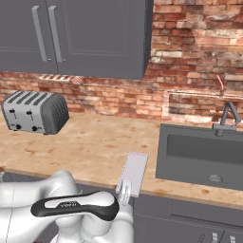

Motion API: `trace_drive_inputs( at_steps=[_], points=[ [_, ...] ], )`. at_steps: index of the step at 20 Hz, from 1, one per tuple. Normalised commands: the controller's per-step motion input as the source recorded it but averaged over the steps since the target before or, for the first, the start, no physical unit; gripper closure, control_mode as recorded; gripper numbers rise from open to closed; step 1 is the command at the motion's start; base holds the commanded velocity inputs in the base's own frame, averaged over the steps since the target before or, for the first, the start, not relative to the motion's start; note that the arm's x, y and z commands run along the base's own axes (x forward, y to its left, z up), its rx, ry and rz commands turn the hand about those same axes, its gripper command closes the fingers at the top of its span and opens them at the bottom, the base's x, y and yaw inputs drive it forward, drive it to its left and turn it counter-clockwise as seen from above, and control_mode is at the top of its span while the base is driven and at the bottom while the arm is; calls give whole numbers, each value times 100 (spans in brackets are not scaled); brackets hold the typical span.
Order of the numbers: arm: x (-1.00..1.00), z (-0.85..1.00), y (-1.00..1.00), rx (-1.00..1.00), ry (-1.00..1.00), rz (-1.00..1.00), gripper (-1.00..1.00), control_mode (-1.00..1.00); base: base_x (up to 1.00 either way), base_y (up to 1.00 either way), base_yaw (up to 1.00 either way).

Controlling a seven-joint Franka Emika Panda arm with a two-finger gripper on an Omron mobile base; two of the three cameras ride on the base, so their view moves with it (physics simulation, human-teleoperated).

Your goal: The ice cube tray has been filled with water. Take the tray and place it in the freezer to make ice. Close the freezer door after placing the tray.

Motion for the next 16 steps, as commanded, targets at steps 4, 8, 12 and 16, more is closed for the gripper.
trace_drive_inputs(
  at_steps=[4,8,12,16],
  points=[
    [5,-7,0,0,0,0,-100,-100,0,0,0],
    [1,-13,-1,0,0,0,-100,-100,0,0,0],
    [0,-14,-14,0,0,1,-100,-100,0,0,0],
    [0,-6,-16,0,0,1,-100,-100,0,0,0]
  ],
)
